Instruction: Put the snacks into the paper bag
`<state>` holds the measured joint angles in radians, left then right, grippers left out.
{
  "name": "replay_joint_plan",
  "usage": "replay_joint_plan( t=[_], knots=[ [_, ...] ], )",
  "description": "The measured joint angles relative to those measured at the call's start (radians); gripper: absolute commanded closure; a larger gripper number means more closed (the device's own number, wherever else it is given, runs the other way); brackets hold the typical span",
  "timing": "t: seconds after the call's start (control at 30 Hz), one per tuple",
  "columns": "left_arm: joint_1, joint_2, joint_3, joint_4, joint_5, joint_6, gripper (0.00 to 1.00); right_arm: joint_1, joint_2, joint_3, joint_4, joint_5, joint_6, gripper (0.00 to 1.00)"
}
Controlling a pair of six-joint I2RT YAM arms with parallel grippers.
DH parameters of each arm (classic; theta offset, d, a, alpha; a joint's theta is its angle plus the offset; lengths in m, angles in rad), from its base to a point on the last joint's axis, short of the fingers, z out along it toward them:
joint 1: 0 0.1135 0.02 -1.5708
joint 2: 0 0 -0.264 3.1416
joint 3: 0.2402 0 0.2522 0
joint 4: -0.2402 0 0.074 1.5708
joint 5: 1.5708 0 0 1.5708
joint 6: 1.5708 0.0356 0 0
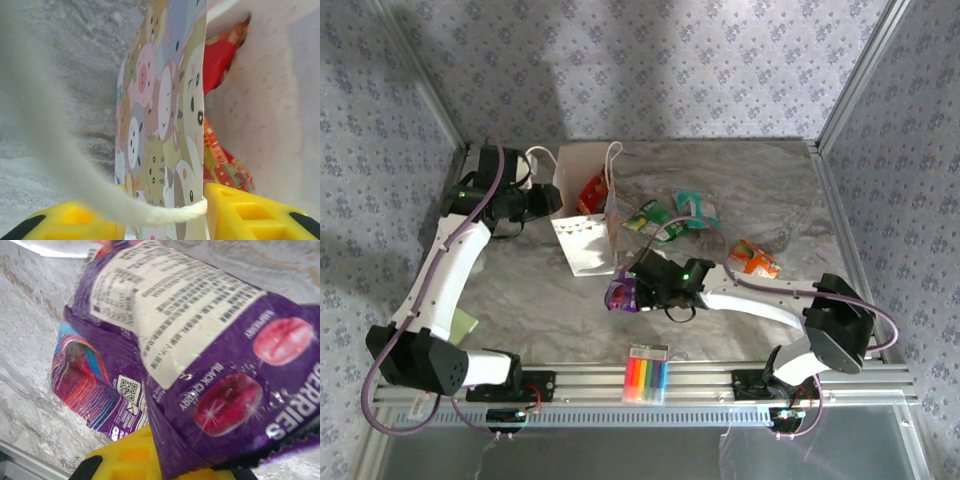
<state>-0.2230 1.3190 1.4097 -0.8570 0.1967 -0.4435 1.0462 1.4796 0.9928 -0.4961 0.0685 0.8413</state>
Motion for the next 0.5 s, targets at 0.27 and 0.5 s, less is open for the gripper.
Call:
replay_joint_plan(
  t=[0.27,0.5],
  knots=[
    [0.0,0.061,0.136,-0.009,0.018,0.011,0.55,-0.06,-0.088,-0.053,-0.013,0.015,0.0,1.0],
    [0.0,0.116,0.216,-0.029,0.01,0.025,0.55,-0.117,-0.211,-0.099,-0.045,0.026,0.0,1.0]
  ],
)
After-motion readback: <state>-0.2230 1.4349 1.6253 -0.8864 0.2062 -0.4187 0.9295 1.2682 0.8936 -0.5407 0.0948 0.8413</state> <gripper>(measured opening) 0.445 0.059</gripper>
